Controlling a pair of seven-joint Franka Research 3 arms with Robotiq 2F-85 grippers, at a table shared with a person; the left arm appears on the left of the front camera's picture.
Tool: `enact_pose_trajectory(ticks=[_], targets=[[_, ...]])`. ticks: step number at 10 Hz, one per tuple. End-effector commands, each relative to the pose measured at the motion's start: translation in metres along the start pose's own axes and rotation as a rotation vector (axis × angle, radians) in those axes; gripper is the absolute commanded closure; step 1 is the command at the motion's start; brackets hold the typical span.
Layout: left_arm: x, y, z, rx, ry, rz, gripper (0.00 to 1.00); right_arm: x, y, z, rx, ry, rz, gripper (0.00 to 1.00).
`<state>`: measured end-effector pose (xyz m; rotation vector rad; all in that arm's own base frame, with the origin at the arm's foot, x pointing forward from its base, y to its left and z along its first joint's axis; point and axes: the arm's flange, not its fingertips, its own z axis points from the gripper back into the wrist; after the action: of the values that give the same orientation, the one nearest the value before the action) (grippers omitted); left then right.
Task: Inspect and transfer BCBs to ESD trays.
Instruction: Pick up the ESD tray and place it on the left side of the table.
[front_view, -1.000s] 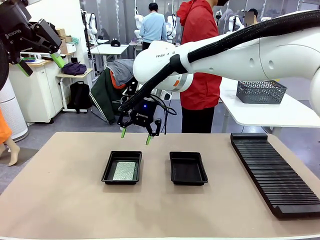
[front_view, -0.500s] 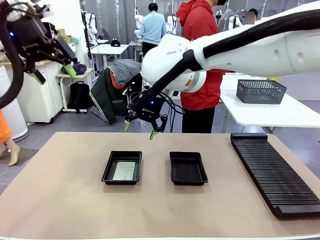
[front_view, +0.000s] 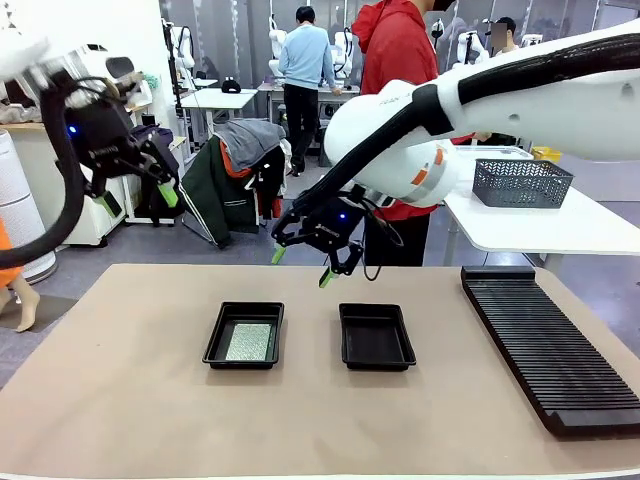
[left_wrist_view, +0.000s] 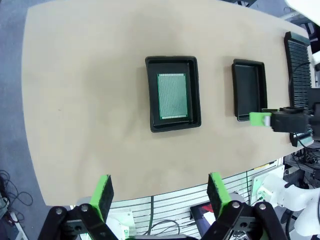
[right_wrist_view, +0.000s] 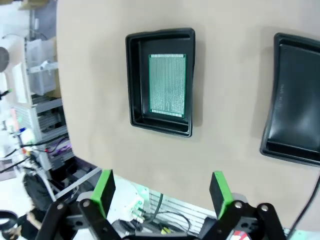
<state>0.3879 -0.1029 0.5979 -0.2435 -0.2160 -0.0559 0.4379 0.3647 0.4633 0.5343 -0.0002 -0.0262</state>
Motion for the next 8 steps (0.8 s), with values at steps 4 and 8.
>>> enact_pose_trajectory(ticks=[4,8], targets=[[0.004,-0.025,-0.078,-0.014,0.102,0.081,0.00,-0.011,-0.056,0.010,0.142,0.016,0.076,0.00],[0.018,-0.043,-0.138,0.053,0.133,0.123,0.00,-0.004,-0.048,0.010,0.115,0.014,0.061,0.00]])
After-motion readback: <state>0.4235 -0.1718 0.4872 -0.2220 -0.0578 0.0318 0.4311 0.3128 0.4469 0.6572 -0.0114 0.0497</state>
